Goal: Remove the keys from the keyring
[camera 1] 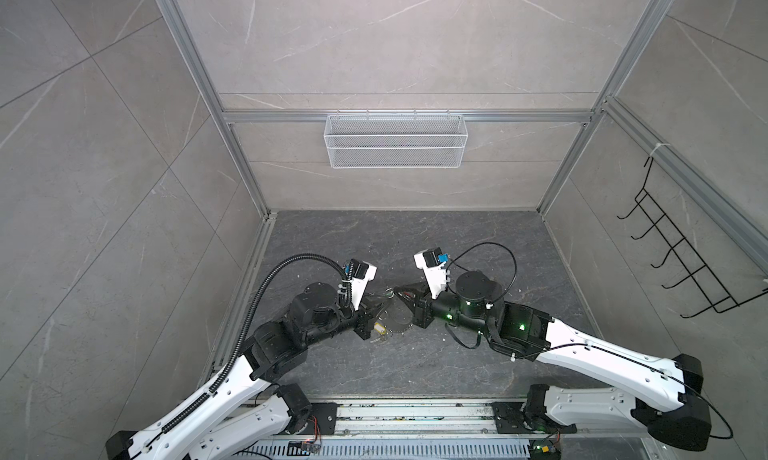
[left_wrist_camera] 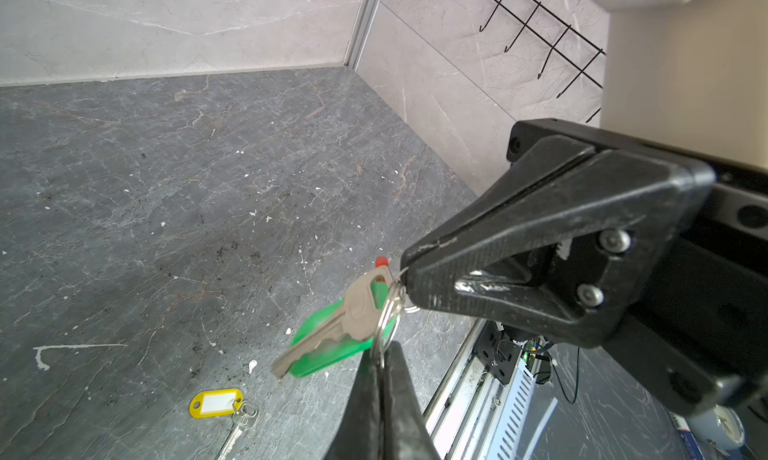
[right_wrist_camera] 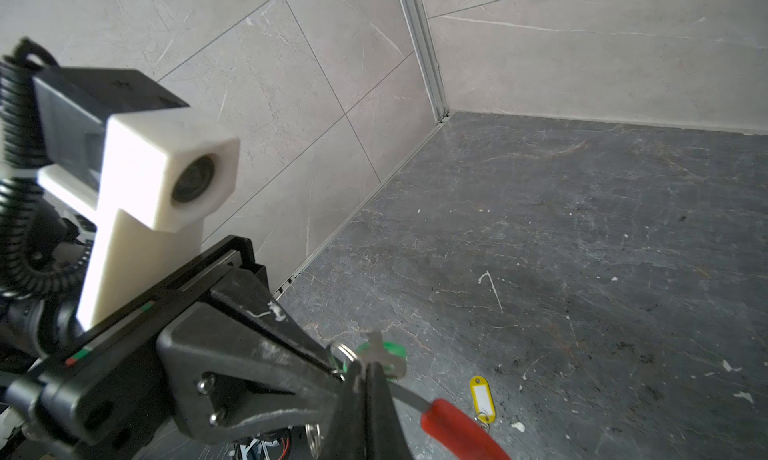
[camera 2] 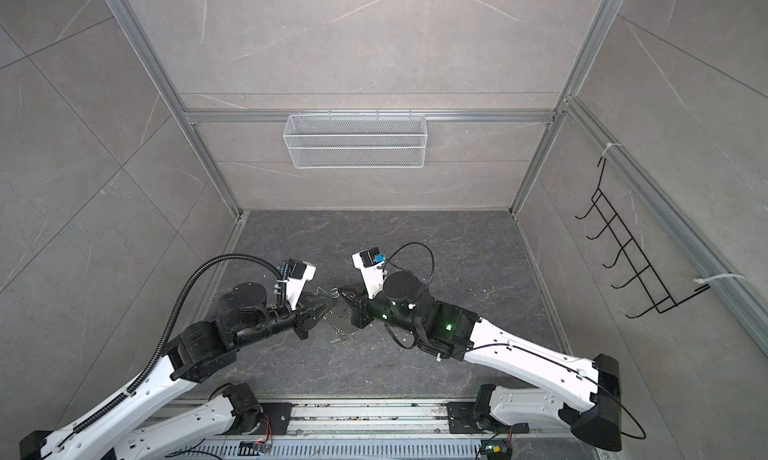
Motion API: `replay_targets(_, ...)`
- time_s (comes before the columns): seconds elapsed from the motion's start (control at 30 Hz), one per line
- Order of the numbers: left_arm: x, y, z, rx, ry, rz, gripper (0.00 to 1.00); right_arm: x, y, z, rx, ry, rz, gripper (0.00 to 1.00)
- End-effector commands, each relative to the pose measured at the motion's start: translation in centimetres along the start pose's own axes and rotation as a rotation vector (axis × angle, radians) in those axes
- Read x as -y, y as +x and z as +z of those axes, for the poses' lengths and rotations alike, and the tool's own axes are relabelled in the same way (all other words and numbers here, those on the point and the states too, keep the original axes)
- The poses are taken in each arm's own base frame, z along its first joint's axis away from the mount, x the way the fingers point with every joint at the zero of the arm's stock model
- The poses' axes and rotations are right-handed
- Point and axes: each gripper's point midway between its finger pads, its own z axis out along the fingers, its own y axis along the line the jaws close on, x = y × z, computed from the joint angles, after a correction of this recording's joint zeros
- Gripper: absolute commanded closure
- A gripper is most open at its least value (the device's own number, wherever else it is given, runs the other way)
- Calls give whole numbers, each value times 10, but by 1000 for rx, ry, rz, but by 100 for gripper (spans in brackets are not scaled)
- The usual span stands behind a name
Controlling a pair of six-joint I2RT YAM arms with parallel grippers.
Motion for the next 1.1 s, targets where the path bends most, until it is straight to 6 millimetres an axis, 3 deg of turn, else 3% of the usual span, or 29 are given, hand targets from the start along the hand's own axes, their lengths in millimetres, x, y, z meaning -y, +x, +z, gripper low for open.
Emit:
replay_targets(0.0, 15, -22, -7, 88, 63, 10, 100, -7, -3, -6, 22, -50, -48, 100)
replay_targets(0.4, 22, -20, -8, 82, 107, 28, 100, -27, -6, -13, 6, -169, -115, 100)
replay_targets(0.87, 24, -15, -13, 47, 110, 59, 100, -21, -16, -24, 26, -134, -134, 100)
replay_targets(1.07, 25, -14, -14, 52, 116, 63, 86, -25, -20, -26, 17, -148, -144, 100)
